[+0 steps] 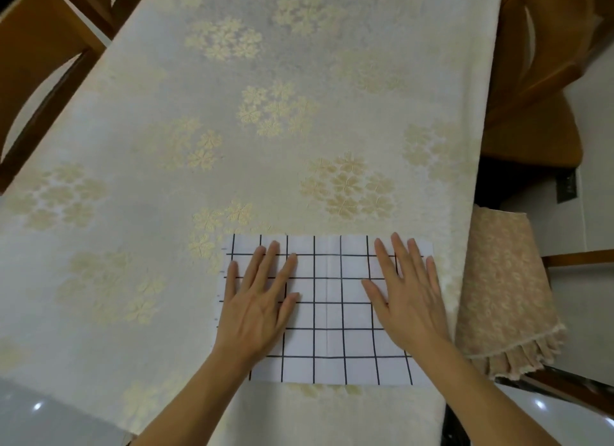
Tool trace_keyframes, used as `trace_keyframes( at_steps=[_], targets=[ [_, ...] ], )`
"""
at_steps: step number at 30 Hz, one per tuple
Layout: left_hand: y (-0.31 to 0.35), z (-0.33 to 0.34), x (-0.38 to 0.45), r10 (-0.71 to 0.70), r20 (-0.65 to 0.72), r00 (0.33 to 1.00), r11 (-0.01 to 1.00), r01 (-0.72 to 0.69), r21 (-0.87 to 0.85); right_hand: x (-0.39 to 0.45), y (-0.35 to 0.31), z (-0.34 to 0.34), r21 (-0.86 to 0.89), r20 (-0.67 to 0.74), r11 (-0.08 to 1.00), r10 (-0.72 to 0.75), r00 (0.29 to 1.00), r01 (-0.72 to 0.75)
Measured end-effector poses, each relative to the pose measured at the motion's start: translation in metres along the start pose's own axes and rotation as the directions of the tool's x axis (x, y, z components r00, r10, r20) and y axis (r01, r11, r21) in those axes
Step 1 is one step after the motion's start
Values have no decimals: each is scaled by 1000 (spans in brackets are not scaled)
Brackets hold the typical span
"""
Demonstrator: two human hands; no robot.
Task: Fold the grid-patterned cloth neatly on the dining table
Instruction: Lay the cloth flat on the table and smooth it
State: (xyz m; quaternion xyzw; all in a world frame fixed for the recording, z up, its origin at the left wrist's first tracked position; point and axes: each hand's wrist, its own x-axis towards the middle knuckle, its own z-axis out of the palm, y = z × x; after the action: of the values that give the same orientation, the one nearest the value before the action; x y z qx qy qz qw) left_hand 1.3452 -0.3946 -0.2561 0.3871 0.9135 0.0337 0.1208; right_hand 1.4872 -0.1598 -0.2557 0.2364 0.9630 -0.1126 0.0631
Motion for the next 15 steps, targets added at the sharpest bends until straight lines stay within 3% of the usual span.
trace_keyframes(
  at_steps=[15],
  targets=[
    [-3,5,9,38,-12,999,999,-38,13,-8,2,7,-53,9,994,91,996,-90]
  ],
)
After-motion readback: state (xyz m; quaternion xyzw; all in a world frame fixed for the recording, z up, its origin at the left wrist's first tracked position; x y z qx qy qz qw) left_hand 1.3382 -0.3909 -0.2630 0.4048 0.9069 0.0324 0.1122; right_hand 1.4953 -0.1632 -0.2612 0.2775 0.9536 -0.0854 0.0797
